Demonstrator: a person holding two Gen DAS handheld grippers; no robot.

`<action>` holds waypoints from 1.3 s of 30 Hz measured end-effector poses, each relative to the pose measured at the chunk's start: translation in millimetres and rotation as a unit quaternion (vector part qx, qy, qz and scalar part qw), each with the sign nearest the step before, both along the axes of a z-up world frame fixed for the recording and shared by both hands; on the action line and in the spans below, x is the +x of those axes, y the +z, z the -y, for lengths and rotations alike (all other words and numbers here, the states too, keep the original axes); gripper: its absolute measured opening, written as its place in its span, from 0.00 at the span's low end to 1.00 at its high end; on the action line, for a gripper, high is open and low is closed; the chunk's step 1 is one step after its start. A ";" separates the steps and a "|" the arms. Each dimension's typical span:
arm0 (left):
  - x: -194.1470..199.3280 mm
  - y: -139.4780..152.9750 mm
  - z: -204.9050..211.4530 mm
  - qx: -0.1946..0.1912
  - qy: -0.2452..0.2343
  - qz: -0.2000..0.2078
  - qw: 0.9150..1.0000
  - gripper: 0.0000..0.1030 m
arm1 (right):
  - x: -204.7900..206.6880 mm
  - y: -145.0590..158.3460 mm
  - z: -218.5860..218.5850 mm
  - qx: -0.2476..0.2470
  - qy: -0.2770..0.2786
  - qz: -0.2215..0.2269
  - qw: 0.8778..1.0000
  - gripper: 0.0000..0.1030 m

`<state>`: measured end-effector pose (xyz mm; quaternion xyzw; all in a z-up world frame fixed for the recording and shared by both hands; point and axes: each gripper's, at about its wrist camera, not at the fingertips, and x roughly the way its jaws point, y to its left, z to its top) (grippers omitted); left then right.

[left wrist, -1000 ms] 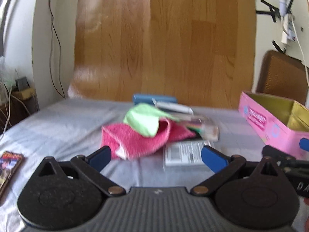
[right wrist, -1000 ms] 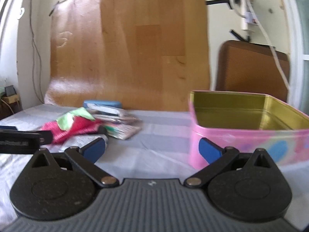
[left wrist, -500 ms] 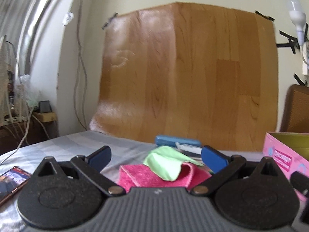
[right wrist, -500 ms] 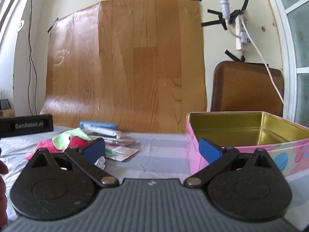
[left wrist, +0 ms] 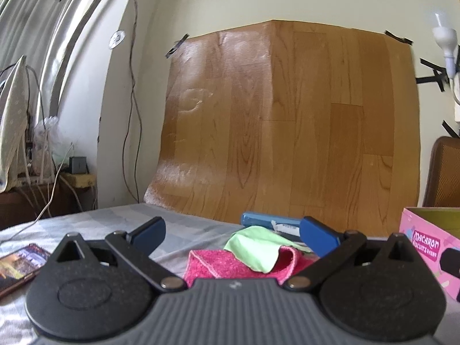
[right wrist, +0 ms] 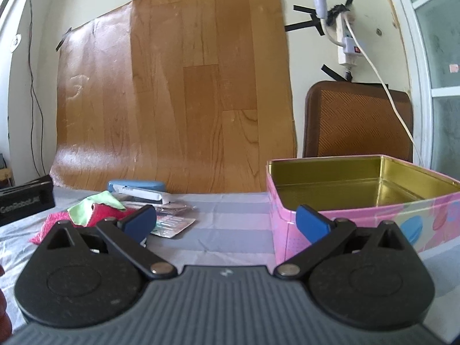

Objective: Organize soft objects
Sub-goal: 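Lower the left tool toward the clear barcode package beside the pink towel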

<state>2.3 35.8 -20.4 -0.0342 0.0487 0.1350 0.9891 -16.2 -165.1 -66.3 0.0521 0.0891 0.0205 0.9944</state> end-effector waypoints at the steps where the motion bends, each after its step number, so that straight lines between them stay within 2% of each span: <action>1: 0.3 -0.1 -0.5 -0.002 -0.001 -0.002 1.000 1.00 | 0.1 -0.1 0.0 0.001 0.000 0.000 1.000 1.00; 10: 5.3 -1.2 9.3 0.021 -0.032 -0.026 0.999 1.00 | 0.6 0.1 -1.2 -0.001 0.004 -0.003 1.000 1.00; 15: 6.4 -1.3 -2.5 -0.014 -0.033 -0.030 0.999 1.00 | 1.4 0.5 -1.0 -0.002 0.006 -0.002 1.000 1.00; 19: 11.9 -2.0 -7.1 -0.032 -0.046 -0.061 0.997 1.00 | 1.2 0.4 -0.4 -0.001 0.007 -0.002 1.000 1.00; 27: 10.5 -1.8 4.3 0.005 -0.042 -0.062 0.997 1.00 | 2.0 0.4 1.5 0.006 0.018 -0.007 1.000 1.00; 30: 10.6 -1.0 5.1 0.007 -0.043 -0.061 0.997 1.00 | 1.9 0.0 2.2 0.010 0.022 -0.008 1.000 1.00; 33: 11.6 -1.2 1.8 -0.004 -0.049 -0.063 0.997 1.00 | 2.5 -0.1 3.5 0.016 0.028 -0.010 0.999 1.00; 39: 16.5 -1.8 -11.9 -0.048 -0.063 -0.081 0.994 1.00 | 3.9 -0.8 5.2 0.022 0.041 -0.017 0.999 1.00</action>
